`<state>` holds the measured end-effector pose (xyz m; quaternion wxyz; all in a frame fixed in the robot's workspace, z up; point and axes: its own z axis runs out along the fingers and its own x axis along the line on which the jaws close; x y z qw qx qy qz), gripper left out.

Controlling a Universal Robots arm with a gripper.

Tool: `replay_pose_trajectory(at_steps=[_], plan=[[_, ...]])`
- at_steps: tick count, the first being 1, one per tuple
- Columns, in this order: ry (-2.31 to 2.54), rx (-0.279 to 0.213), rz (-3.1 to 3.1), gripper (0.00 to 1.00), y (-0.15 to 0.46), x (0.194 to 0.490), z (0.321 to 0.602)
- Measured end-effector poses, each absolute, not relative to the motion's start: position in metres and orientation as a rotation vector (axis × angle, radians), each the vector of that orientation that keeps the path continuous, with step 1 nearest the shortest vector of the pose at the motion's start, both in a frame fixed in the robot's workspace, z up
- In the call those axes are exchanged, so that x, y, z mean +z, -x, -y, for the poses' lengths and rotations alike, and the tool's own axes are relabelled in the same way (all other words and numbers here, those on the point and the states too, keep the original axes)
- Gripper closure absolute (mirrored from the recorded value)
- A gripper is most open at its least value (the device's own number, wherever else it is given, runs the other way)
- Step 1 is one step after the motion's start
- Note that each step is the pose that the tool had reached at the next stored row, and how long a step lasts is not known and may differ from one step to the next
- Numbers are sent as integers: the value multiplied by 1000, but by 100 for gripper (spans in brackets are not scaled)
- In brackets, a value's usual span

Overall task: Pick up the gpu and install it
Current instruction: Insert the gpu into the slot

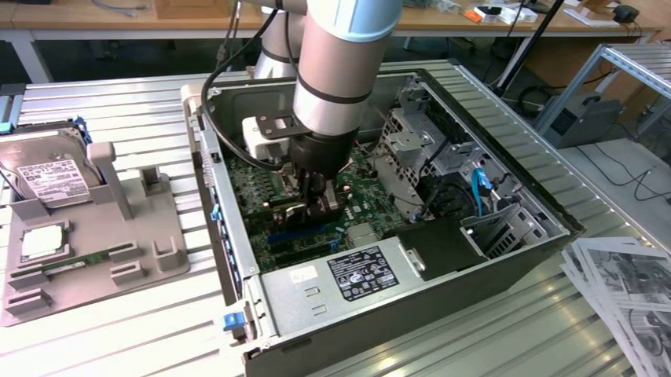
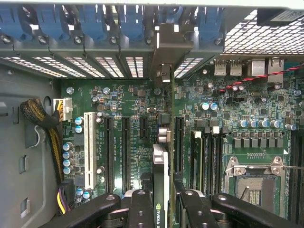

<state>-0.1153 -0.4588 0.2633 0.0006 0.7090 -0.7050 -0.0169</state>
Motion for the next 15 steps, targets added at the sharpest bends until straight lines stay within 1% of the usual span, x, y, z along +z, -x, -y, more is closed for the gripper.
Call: replay_pose_trajectory(at_steps=[15], plan=[[-2227, -53, 2214, 73, 115, 267, 459]])
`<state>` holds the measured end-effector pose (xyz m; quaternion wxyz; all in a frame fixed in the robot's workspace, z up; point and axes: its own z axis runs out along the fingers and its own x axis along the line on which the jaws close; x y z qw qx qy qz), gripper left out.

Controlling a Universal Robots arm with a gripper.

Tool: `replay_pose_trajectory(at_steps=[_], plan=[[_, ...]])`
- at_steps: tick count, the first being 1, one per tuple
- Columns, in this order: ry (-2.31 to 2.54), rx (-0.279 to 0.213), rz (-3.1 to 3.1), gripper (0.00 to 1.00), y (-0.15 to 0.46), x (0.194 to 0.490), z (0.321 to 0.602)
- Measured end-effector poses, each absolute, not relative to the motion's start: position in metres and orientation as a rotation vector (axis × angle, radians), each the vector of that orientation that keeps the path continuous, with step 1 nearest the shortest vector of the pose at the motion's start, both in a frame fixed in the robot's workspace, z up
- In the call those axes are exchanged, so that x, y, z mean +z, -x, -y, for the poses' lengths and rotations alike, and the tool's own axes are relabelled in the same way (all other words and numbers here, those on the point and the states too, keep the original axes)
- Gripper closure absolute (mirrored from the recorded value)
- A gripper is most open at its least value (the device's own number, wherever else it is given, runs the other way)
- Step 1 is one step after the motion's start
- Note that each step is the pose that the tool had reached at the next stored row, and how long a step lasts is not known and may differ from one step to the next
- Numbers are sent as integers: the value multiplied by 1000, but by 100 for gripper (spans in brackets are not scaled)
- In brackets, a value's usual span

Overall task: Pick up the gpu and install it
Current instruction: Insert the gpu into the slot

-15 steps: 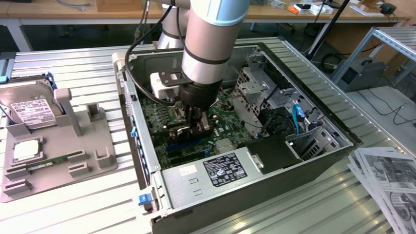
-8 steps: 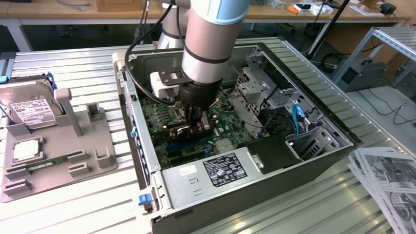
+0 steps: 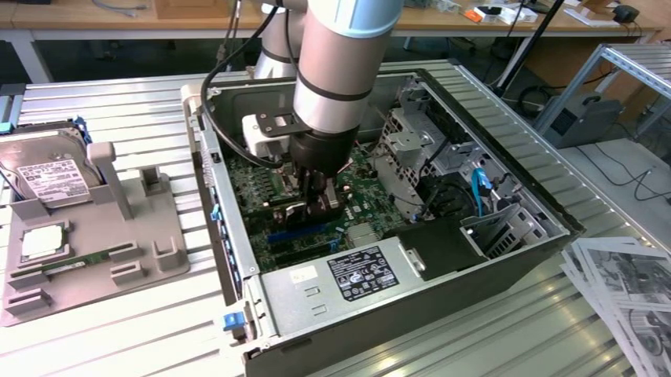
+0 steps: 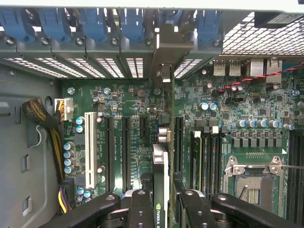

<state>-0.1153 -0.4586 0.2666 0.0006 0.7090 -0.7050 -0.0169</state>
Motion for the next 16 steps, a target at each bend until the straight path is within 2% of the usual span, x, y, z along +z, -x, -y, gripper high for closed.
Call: replay_pose_trajectory(at_steps=[16], plan=[[-2194, -53, 2247, 73, 115, 267, 459]])
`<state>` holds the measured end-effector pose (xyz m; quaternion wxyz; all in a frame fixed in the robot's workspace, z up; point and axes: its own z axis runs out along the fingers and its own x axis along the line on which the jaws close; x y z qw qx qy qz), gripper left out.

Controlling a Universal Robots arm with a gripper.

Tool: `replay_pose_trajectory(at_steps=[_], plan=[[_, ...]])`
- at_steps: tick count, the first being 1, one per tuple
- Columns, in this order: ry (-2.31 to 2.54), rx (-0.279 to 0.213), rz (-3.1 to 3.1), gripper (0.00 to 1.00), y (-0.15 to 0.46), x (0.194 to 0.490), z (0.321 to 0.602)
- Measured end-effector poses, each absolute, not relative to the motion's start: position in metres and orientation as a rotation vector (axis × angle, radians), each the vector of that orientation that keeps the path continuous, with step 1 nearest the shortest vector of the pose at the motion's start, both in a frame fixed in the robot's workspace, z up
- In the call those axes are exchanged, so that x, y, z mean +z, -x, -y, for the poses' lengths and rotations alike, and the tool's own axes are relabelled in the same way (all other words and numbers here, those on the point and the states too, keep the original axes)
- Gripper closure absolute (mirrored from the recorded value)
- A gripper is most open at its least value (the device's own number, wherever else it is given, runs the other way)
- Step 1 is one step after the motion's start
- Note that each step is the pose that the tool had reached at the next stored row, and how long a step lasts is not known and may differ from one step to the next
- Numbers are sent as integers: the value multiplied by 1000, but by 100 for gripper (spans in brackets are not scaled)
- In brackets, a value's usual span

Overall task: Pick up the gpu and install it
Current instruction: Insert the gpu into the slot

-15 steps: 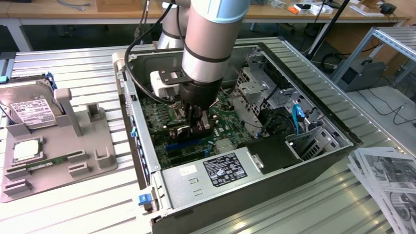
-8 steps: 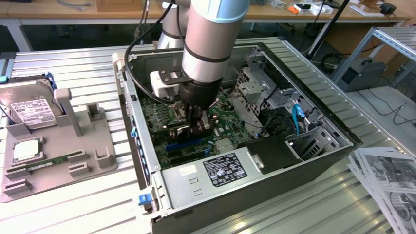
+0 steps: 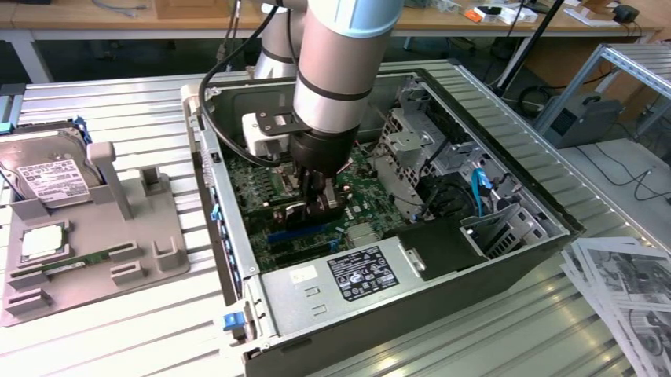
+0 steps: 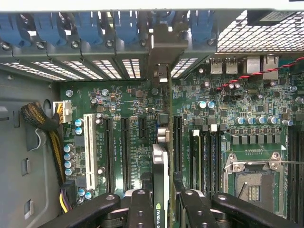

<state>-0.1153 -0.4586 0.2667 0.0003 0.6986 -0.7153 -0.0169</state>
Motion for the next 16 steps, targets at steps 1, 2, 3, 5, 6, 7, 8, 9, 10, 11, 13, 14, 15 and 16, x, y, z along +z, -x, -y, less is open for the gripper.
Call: replay_pose_trajectory(at_steps=[1, 2, 3, 5, 6, 7, 8, 9, 10, 11, 13, 14, 15, 16], plan=[[-2194, -53, 2247, 73, 115, 267, 459], [-2194, -53, 2247, 73, 115, 267, 459], [-2195, -53, 2246, 73, 115, 267, 459], [-2222, -53, 2219, 73, 115, 267, 459], [-2241, -53, 2200, 73, 115, 267, 459], [-2252, -53, 2188, 73, 115, 267, 459], [-2252, -53, 2188, 73, 115, 267, 459], [-2252, -53, 2188, 73, 115, 267, 459], [-2252, -53, 2188, 73, 115, 267, 459], [-2252, -53, 2188, 73, 115, 267, 459], [-2252, -53, 2188, 73, 115, 267, 459], [-2252, -53, 2188, 73, 115, 267, 459], [-2252, -53, 2188, 73, 115, 267, 459], [-2252, -53, 2188, 73, 115, 267, 459]])
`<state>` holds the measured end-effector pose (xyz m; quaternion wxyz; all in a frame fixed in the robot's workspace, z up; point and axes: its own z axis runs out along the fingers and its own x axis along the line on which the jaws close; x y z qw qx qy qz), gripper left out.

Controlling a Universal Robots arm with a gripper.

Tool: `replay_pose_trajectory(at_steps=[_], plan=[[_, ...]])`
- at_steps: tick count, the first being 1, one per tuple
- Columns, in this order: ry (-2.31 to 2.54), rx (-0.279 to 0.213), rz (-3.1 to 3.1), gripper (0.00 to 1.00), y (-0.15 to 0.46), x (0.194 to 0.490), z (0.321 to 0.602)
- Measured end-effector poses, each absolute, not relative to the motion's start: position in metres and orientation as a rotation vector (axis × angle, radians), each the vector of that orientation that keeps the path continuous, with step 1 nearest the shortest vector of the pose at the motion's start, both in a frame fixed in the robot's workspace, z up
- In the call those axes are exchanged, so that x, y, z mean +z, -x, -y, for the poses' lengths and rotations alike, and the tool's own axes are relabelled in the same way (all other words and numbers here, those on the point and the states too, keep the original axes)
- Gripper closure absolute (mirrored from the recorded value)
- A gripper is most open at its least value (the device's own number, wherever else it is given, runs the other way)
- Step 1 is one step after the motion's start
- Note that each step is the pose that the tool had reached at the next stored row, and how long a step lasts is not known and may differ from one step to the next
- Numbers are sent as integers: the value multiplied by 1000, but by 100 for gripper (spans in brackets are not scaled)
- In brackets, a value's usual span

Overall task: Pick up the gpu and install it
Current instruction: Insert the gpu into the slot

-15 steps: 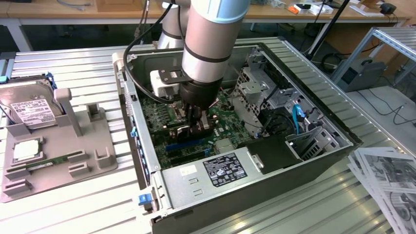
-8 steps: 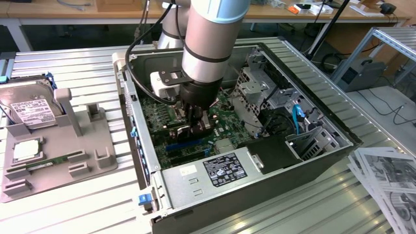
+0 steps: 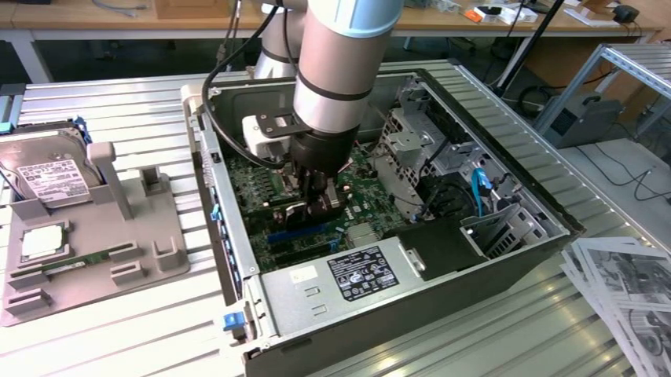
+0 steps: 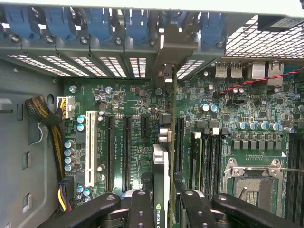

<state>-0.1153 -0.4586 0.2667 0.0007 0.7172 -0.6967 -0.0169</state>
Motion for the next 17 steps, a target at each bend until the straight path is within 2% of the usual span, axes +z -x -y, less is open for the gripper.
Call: replay_pose_trajectory(at_steps=[17], plan=[[-2252, -53, 2188, 73, 111, 269, 459]])
